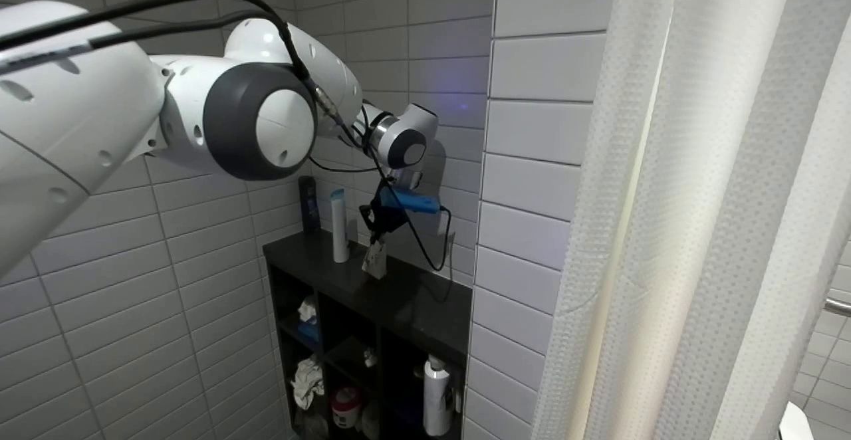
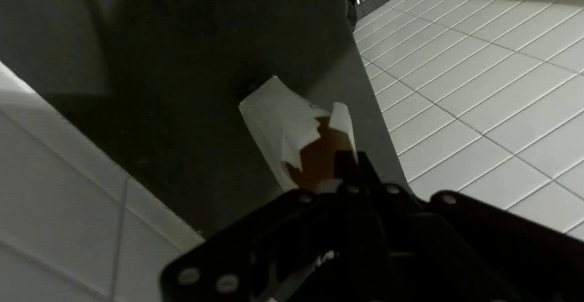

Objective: Pick up the dove box

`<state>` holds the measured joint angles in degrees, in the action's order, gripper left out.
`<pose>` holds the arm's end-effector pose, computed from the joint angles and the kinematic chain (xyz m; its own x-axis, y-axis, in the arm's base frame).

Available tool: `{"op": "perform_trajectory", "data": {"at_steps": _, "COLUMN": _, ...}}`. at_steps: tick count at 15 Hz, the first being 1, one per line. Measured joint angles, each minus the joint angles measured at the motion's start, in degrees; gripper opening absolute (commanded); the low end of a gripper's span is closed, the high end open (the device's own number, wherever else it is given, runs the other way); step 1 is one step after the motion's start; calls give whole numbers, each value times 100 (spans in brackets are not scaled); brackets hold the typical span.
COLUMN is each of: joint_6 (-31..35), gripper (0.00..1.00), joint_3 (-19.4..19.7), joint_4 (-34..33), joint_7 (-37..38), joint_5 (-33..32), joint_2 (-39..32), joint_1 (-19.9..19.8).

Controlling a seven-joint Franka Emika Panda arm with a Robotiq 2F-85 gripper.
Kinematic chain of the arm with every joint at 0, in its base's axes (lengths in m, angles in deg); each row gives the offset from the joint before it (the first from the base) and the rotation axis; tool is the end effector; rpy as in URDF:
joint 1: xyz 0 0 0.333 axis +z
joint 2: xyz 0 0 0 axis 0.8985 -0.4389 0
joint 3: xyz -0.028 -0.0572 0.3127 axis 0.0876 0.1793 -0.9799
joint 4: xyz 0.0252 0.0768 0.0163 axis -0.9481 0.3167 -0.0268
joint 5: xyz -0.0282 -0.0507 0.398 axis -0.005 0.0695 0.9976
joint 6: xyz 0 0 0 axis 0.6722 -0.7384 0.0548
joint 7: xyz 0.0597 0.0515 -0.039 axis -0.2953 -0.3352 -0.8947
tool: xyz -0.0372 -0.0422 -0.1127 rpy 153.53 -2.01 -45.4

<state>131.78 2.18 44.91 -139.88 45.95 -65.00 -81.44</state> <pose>0.7610 -0.1577 0.2490 0.8425 0.5009 0.1981 0.5386 -0.7889 -0.2960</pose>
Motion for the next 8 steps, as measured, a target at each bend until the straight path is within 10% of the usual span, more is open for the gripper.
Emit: {"op": "perform_trajectory", "data": {"at_steps": 8, "joint_6": 369, "gripper": 0, "joint_3": 207, "joint_4": 121, "joint_7": 457, "joint_5": -467, "joint_2": 277, "joint_1": 186}}
